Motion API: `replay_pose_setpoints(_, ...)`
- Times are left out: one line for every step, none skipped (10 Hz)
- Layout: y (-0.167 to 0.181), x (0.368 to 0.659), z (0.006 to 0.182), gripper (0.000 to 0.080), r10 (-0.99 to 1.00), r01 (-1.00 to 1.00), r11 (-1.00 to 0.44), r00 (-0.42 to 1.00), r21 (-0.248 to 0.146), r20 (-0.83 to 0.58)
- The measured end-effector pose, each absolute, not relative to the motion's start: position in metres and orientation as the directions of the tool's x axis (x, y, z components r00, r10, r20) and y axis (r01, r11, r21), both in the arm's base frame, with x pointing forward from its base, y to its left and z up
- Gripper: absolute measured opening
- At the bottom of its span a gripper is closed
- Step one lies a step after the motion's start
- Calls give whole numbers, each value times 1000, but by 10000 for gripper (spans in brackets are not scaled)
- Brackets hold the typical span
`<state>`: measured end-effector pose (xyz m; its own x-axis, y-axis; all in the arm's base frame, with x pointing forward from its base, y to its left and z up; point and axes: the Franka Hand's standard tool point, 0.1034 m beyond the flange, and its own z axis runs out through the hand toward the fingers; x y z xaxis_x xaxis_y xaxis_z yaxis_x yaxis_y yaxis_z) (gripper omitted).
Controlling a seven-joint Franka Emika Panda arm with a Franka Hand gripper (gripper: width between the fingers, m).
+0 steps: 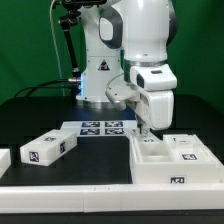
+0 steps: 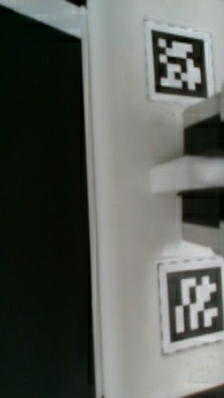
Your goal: Assemble cabinet
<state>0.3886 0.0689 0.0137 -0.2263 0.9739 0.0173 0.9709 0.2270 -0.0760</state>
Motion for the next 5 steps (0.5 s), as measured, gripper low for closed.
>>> replay_pose_setpoints(69, 389, 14, 69, 974, 971, 227, -226, -76, 17)
replay_pose_setpoints(69, 388, 16, 69, 981, 978, 192, -191, -82, 10)
replay_pose_setpoints(69, 387, 25, 69, 990, 986, 136, -138, -100, -17)
replay_pose_setpoints(68, 388, 35, 69, 993, 989, 101, -106, -108, -43)
replay_pose_setpoints(67, 387, 42, 69, 995, 991, 72, -80, -115, -62)
